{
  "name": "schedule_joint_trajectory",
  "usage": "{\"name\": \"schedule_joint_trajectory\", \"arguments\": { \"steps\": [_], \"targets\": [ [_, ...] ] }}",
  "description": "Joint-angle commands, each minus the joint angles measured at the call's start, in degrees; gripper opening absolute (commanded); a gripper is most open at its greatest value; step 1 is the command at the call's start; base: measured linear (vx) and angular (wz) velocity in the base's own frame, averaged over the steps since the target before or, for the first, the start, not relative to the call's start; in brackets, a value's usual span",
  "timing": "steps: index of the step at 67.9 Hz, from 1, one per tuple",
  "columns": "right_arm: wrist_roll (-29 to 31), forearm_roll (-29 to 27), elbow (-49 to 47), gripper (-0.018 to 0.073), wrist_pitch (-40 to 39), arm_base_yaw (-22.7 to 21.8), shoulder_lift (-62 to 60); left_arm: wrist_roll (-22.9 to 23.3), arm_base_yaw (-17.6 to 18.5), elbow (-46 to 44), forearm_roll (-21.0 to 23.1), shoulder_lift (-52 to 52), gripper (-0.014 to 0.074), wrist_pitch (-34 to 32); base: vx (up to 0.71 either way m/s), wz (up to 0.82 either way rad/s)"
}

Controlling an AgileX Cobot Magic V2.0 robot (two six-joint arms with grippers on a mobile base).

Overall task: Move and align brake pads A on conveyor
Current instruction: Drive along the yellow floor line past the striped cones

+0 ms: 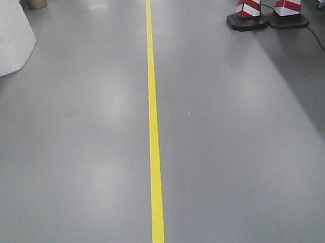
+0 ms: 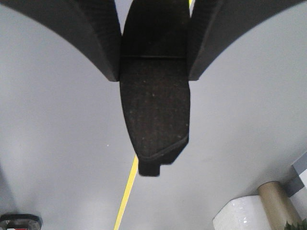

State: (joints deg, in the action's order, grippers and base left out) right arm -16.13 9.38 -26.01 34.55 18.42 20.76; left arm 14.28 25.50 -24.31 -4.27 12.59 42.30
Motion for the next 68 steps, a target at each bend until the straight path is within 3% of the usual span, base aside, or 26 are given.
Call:
{"name": "schedule_joint_trajectory", "arguments": {
  "steps": [1, 68],
  "targets": [
    [0.25, 1.07, -1.63, -0.0004, -5.14, -0.26, 0.32, 0.23, 0.32, -1.62, -0.12, 0.53, -0.0006, -5.25, 0.69, 0.00],
    [0.25, 1.07, -1.63, -0.0004, -5.14, -0.26, 0.32, 0.23, 0.32, -1.62, -0.12, 0.53, -0.0006, -5.25, 0.72, -0.07]
  ]
}}
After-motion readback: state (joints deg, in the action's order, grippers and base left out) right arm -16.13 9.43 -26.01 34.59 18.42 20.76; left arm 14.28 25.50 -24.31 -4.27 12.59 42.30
